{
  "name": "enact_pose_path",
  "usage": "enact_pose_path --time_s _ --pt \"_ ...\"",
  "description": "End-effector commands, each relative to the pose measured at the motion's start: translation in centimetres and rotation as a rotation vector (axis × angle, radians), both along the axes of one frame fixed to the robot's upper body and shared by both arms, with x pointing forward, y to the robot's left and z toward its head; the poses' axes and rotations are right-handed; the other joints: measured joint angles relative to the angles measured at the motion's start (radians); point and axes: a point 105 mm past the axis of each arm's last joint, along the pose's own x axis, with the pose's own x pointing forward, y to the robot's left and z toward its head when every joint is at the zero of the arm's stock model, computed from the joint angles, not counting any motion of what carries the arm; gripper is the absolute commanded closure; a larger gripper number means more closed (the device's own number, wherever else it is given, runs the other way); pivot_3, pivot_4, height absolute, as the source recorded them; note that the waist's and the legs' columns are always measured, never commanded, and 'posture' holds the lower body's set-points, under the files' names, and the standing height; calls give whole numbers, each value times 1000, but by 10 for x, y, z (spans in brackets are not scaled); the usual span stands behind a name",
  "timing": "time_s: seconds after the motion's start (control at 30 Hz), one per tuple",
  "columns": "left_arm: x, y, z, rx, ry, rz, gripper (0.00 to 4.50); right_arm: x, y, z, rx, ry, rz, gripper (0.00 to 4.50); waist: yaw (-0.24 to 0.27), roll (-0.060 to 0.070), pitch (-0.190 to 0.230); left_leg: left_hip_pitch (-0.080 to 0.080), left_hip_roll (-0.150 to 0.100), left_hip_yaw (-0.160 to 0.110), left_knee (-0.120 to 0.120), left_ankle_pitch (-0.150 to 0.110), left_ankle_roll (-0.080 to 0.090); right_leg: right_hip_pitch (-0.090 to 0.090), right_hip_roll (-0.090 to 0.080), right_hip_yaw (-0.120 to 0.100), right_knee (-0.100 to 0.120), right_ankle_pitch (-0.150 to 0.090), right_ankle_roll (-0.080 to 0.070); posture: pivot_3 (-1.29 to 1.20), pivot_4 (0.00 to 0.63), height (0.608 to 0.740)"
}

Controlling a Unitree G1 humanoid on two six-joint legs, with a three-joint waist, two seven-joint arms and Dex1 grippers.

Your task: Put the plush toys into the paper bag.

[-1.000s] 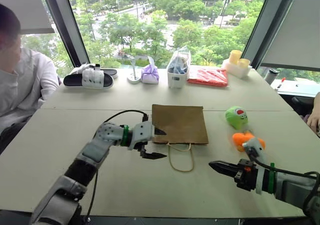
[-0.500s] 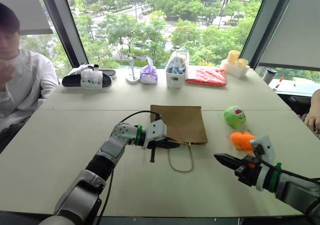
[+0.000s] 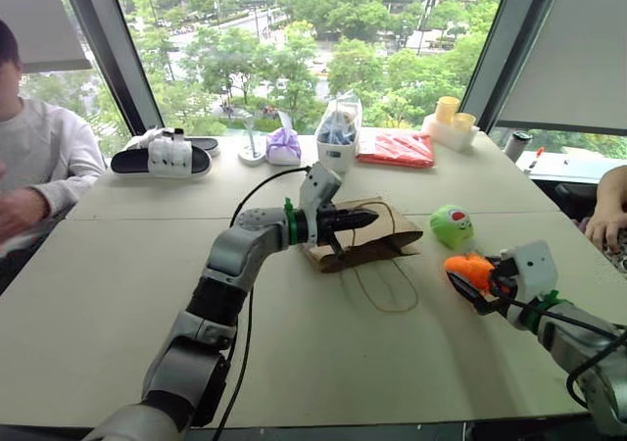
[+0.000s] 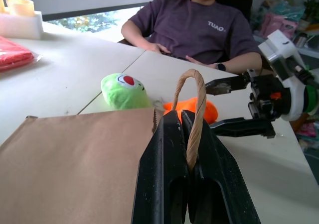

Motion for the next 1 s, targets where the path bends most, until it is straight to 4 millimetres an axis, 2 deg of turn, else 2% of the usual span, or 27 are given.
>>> enact_pose_path --time_s 0.03,0.1,0.23,0.27,0.37,0.47,0.57,0.67,0.87,0.97,1.0 --pt "-5 -3 19 -30 -58 -4 4500 6 -7 -7 -68 47 -19 50 0 0 0 0 0 0 0 0 0 0 0 0 0 0 0 0 150 740" --pt "-6 -3 18 -31 -59 -6 4500 10 -14 -18 -79 99 -53 50 0 0 0 0 0 0 0 0 0 0 0 0 0 0 0 0 150 740" --pt "-6 -4 17 -33 -60 -5 4500 14 -19 -24 -100 122 -60 50 3 0 0 0 0 0 0 0 0 0 0 0 0 0 0 0 150 740" --pt "-6 -4 18 -38 -62 -4 4500 16 -22 -24 -94 119 -78 281 4 0 0 0 0 0 0 0 0 0 0 0 0 0 0 0 150 740" --pt "-5 -4 24 -64 -65 -5 4500 22 -21 -18 -72 78 -72 1335 3 0 0 0 0 0 0 0 0 0 0 0 0 0 0 0 150 740" --pt "-6 -2 23 -64 -65 -7 4500 22 -21 -16 -67 68 -64 2964 2 0 0 0 0 0 0 0 0 0 0 0 0 0 0 0 150 740" --pt "-5 -1 23 -66 -61 -3 4500 21 -22 -3 -45 10 -68 4308 1 0 0 0 0 0 0 0 0 0 0 1 0 0 0 0 150 740" --pt "-4 -1 26 -80 -52 -4 4500 17 -23 5 -46 -6 -52 4308 3 0 0 0 0 0 0 0 0 0 0 1 0 0 0 0 150 740" --pt "-10 -5 16 -41 -54 -53 4500 10 -7 -14 -60 68 42 4308 3 0 0 0 0 0 0 0 0 0 0 1 0 0 0 0 150 740" --pt "-11 -6 14 -32 -53 -58 4500 11 -2 -14 -52 58 63 4308 3 0 0 0 0 0 0 0 0 0 0 1 0 0 0 0 150 740" --pt "-11 -6 13 -26 -58 -60 4500 11 -1 -15 -41 60 67 3953 2 0 0 0 0 0 1 0 0 0 0 1 0 0 0 0 150 740"
